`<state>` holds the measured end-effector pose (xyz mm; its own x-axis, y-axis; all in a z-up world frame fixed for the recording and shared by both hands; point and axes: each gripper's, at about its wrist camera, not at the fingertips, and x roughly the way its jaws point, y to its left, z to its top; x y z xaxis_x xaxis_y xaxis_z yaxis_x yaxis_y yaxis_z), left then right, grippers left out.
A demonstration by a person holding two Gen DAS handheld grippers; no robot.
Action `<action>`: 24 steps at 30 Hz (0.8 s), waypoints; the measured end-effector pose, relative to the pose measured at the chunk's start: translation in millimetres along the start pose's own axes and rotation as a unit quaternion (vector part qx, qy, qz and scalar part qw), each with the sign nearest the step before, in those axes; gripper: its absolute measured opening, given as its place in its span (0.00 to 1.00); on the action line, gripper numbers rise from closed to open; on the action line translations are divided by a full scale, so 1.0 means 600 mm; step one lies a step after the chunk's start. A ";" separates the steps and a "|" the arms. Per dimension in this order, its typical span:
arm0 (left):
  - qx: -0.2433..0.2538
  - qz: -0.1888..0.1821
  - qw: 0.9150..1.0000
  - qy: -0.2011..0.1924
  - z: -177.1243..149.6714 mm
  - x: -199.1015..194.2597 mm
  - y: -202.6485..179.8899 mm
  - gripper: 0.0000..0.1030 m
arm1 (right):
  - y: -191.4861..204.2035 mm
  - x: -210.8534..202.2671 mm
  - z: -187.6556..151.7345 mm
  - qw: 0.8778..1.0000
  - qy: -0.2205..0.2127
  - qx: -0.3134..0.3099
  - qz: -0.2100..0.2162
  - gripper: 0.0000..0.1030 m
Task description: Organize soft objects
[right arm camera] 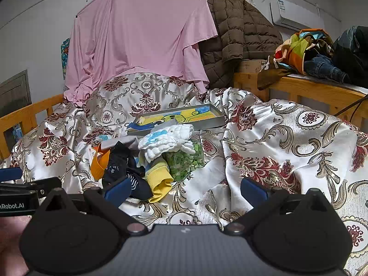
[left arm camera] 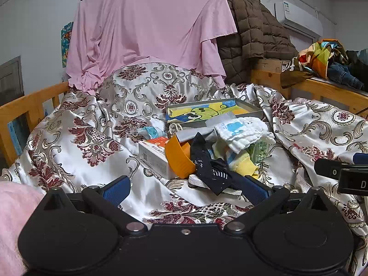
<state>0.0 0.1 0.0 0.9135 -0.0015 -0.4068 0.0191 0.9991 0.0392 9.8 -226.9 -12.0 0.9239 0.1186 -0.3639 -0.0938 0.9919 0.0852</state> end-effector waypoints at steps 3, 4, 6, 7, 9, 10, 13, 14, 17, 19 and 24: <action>0.000 0.000 1.000 0.000 0.000 0.000 0.000 0.99 | 0.000 0.000 0.000 1.000 0.000 0.000 0.000 1.00; 0.000 0.000 1.000 0.000 0.000 0.000 0.000 0.99 | 0.000 0.000 0.000 1.000 0.000 0.000 0.000 1.00; 0.000 0.000 1.000 0.000 0.000 0.000 0.000 0.99 | 0.000 0.000 0.000 1.000 0.000 0.000 0.000 1.00; 0.000 0.000 1.000 0.000 0.000 0.000 0.000 0.99 | 0.000 0.000 0.000 1.000 0.000 0.000 0.000 1.00; 0.000 0.000 1.000 0.000 0.000 0.000 0.000 0.99 | -0.001 0.000 0.000 1.000 0.000 0.000 0.000 1.00; 0.000 0.000 1.000 0.000 0.000 0.000 0.000 0.99 | -0.001 0.000 0.001 1.000 0.000 0.000 0.000 1.00; 0.000 0.000 1.000 0.000 0.000 0.000 0.000 0.99 | -0.001 -0.001 0.001 1.000 0.000 0.000 0.000 1.00; 0.000 0.000 1.000 0.001 0.000 0.000 0.000 0.99 | -0.001 -0.001 0.001 1.000 0.000 0.000 0.000 1.00; 0.001 0.000 1.000 0.000 0.000 0.000 0.000 0.99 | -0.001 0.000 0.002 1.000 0.001 0.000 0.002 1.00; 0.002 -0.001 1.000 0.001 0.000 0.000 0.000 0.99 | 0.000 0.000 0.002 1.000 0.002 0.000 0.002 1.00; 0.000 -0.003 1.000 0.010 0.003 0.000 -0.006 0.99 | -0.001 0.002 0.002 1.000 0.005 0.005 0.002 1.00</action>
<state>0.6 -3.6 1.4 0.9051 -0.0059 -0.4252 0.0237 0.9990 0.0367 11.4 -227.6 -11.1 0.9196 0.1236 -0.3728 -0.0943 0.9909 0.0959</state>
